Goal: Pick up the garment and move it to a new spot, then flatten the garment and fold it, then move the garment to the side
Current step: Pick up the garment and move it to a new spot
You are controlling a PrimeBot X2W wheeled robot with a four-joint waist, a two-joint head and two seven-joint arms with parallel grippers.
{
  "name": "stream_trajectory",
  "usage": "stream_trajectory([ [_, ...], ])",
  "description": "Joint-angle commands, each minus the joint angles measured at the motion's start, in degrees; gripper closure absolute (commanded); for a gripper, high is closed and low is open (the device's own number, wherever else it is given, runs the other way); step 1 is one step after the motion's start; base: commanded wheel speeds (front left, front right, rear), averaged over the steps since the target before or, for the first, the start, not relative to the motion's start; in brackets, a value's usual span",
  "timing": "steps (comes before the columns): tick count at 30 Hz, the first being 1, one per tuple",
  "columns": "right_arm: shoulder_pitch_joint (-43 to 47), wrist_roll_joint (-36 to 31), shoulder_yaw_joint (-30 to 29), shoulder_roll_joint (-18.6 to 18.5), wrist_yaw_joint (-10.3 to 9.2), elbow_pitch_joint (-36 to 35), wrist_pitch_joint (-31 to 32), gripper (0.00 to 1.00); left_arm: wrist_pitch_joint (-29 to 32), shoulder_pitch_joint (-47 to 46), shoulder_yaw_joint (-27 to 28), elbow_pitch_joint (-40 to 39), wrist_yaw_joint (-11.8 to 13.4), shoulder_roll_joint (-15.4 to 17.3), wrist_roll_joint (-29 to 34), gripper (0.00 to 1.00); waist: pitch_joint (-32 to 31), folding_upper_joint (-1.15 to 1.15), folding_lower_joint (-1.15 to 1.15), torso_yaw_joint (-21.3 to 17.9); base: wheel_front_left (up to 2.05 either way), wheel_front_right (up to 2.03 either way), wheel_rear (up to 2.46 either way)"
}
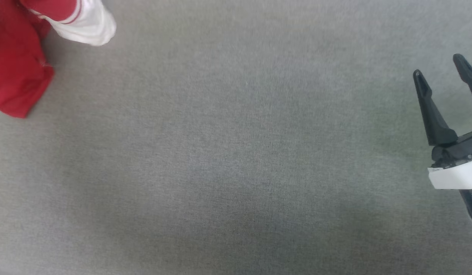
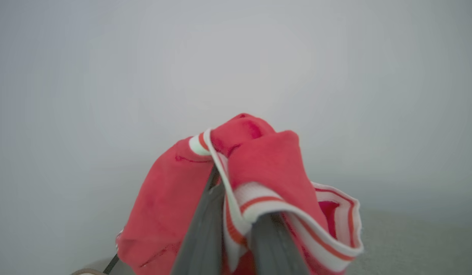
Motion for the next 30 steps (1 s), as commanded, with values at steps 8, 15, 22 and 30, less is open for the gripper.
stream_trajectory([
  [8,0.8,-0.2,0.2,3.0,-0.08,2.6,-1.7,0.00,3.3,-1.9,-3.6,-10.1,-1.7,1.9,2.2,1.00,-7.0,0.00,0.00,-0.2,0.00,0.00,0.00],
  [15,1.3,-0.4,-0.6,4.9,-0.08,3.9,-2.7,0.00,10.4,1.6,-5.2,-22.2,-2.2,2.5,1.3,1.00,-9.9,0.00,0.00,-1.9,0.00,0.00,0.00],
  [22,2.2,-0.9,-4.3,5.9,-0.08,5.1,-3.7,0.00,19.6,8.1,-5.6,-38.4,-1.3,2.9,-0.5,1.00,-10.9,0.00,0.00,-5.6,0.00,0.00,0.00],
  [30,3.5,-2.0,-9.1,6.9,-0.08,6.2,-4.3,0.00,30.3,14.5,-7.7,-56.3,0.9,2.1,-1.5,1.00,-10.8,0.00,0.00,-11.8,0.00,0.00,0.00],
])
